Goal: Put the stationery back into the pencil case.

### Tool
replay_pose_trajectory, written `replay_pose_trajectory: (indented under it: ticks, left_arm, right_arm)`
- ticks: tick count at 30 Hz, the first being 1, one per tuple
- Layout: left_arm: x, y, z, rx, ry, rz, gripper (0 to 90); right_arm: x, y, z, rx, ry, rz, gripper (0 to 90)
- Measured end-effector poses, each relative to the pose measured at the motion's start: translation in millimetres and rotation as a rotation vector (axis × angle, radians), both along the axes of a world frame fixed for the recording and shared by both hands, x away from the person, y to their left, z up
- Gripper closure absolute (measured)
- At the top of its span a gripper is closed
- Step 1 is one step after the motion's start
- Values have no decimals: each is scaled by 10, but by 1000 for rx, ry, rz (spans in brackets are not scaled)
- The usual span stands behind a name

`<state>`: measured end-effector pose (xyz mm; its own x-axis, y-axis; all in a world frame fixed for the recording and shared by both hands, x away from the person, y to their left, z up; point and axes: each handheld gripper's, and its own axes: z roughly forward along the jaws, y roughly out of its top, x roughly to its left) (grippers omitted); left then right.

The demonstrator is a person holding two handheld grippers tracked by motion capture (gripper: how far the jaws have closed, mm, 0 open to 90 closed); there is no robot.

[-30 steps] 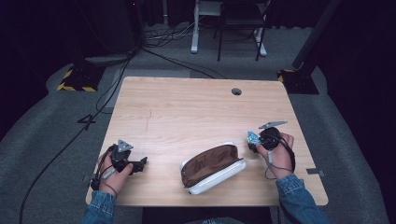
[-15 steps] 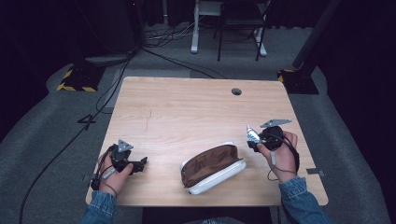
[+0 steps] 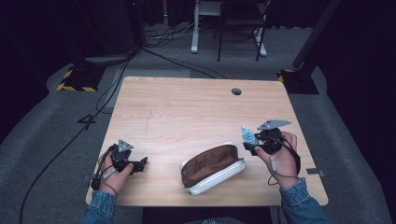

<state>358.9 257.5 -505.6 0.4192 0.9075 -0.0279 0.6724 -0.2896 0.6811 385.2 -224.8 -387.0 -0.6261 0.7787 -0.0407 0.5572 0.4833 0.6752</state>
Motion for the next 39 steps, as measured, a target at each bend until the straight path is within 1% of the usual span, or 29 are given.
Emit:
replay_pose_trajectory:
  ticks: [6,9,10,11,22,26,32,36,39]
  left_arm:
    - [1,-1,0,0,0,0,76]
    - [1,-1,0,0,0,-1,76]
    - [1,-1,0,0,0,-1,76]
    - [1,-1,0,0,0,0,76]
    - [1,-1,0,0,0,-1,76]
    - [4,-1,1,2,0,-4,75]
    - [5,-2,1,4,0,-5,75]
    - [5,-3,1,3,0,-4,75]
    - [5,-3,1,4,0,-4,75]
  right_arm:
    - [-112,106,100,17,-21,49,397]
    - [-160,164,130,28,-27,76,397]
    - [-160,164,130,28,-27,76,397]
    - [-187,205,140,35,-29,95,397]
    - [-319,430,140,56,-38,183,397]
    - [-384,540,131,50,-41,229,397]
    - [-454,653,125,56,-46,275,397]
    - [-483,716,108,58,-42,309,397]
    - [-508,759,98,59,-29,331,397]
